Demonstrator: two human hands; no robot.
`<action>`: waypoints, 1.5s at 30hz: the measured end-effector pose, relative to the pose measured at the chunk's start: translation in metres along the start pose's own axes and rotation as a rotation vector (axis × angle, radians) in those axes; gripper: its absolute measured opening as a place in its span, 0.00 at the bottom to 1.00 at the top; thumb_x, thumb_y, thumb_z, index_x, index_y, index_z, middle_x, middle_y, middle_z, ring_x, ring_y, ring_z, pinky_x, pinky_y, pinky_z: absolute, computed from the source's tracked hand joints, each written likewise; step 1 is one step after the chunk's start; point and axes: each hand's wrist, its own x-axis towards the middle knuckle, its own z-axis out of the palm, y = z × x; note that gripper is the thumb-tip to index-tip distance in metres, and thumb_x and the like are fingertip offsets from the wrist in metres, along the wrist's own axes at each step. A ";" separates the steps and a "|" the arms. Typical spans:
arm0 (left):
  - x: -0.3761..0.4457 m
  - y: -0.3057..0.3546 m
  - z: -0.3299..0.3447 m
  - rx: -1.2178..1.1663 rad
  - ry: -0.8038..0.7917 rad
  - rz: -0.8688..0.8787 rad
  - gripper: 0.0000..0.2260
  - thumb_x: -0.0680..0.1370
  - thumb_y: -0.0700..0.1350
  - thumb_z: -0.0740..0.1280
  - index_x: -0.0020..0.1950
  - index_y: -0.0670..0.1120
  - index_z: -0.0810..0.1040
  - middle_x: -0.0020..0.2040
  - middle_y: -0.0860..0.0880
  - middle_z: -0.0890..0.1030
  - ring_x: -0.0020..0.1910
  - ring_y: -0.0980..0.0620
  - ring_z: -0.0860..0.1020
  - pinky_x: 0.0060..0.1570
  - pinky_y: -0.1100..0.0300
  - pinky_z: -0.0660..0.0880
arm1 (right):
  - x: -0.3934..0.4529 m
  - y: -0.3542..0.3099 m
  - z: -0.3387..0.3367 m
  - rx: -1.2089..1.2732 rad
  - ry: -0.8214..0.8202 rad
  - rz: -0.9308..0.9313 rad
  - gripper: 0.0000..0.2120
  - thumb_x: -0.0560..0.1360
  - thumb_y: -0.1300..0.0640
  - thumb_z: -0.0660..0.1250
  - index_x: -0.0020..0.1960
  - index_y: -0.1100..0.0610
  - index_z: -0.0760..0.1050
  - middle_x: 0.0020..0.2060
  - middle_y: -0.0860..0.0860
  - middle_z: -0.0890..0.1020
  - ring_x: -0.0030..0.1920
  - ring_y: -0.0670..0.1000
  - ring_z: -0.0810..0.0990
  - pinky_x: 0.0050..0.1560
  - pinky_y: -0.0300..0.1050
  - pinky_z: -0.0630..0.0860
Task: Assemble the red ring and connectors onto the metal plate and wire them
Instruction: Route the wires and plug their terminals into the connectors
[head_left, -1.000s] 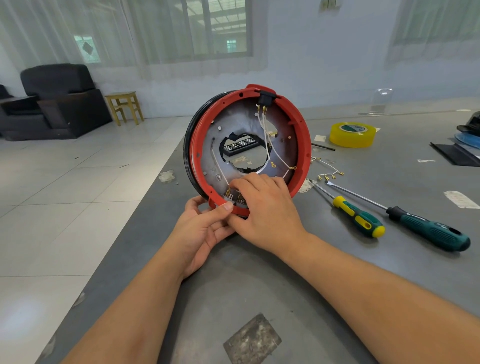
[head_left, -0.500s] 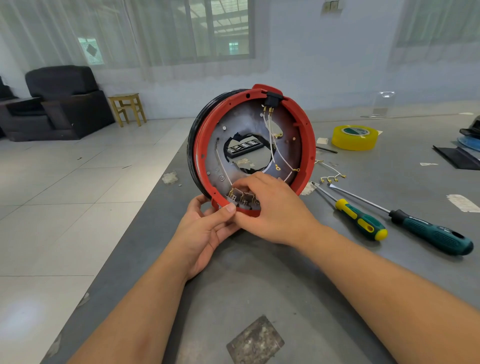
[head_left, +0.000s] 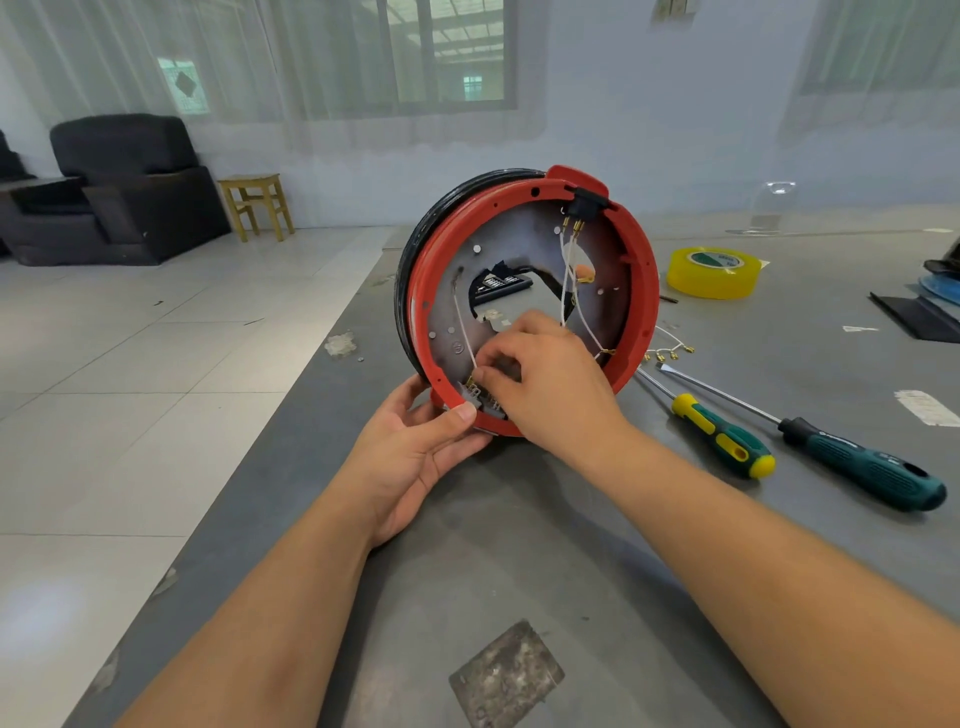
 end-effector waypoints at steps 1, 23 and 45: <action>0.000 0.000 0.000 0.006 -0.009 0.004 0.28 0.73 0.34 0.75 0.72 0.42 0.74 0.64 0.38 0.84 0.62 0.37 0.83 0.56 0.49 0.84 | 0.000 0.000 -0.001 -0.030 0.013 -0.013 0.04 0.76 0.51 0.73 0.49 0.49 0.85 0.45 0.45 0.75 0.49 0.51 0.78 0.48 0.49 0.77; 0.005 -0.020 0.022 0.494 0.538 0.202 0.04 0.77 0.43 0.71 0.46 0.44 0.84 0.42 0.43 0.87 0.40 0.45 0.88 0.51 0.44 0.85 | -0.009 -0.002 0.016 -0.156 -0.007 -0.065 0.05 0.80 0.52 0.67 0.50 0.50 0.82 0.46 0.48 0.81 0.46 0.55 0.81 0.43 0.49 0.76; 0.008 -0.020 0.020 0.395 0.550 0.164 0.02 0.78 0.35 0.71 0.48 0.38 0.83 0.44 0.39 0.87 0.41 0.42 0.88 0.49 0.45 0.86 | -0.006 -0.002 0.015 -0.092 -0.012 -0.068 0.05 0.78 0.53 0.70 0.48 0.50 0.84 0.41 0.49 0.84 0.44 0.56 0.81 0.47 0.52 0.79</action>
